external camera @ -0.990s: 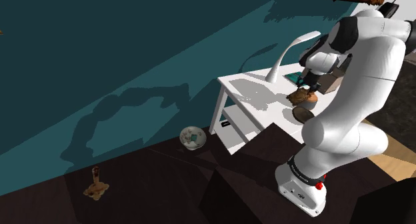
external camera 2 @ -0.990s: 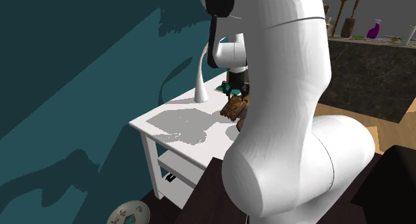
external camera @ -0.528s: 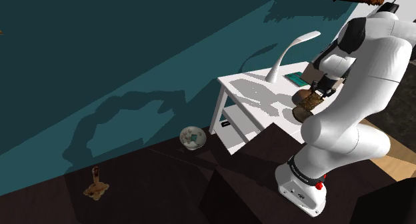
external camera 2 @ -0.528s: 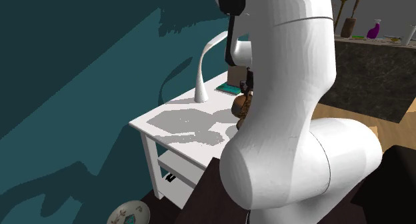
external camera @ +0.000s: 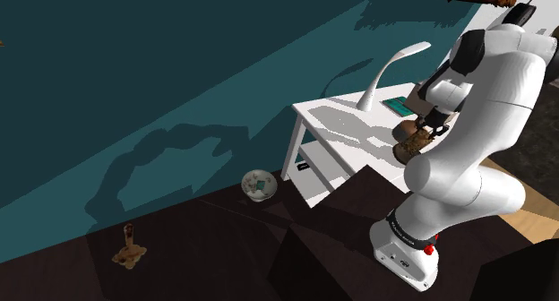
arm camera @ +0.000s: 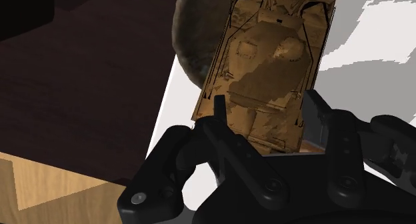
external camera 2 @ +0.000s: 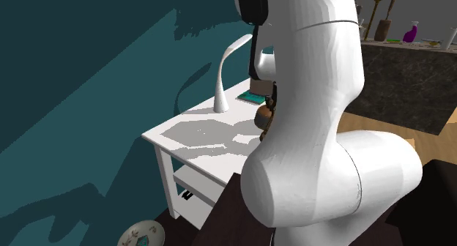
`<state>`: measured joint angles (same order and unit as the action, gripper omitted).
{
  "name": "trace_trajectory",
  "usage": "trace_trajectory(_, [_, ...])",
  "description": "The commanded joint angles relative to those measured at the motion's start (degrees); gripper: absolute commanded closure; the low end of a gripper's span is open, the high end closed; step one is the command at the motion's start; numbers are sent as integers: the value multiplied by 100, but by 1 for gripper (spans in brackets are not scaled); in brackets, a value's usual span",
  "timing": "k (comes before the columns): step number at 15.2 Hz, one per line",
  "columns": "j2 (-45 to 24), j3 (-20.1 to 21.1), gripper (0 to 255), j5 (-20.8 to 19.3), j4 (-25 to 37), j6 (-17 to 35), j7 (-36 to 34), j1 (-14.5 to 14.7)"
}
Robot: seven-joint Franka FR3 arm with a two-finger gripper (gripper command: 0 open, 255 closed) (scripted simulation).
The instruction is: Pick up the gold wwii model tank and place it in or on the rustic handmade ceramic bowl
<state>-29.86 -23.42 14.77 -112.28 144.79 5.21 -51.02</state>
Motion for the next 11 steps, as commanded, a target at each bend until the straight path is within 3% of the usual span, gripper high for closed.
trace_trajectory(1, [-119, 55, 255, 70, 0, 122, 50, -50])
trace_trajectory(11, [-673, 316, 255, 338, 91, 583, 213, -248])
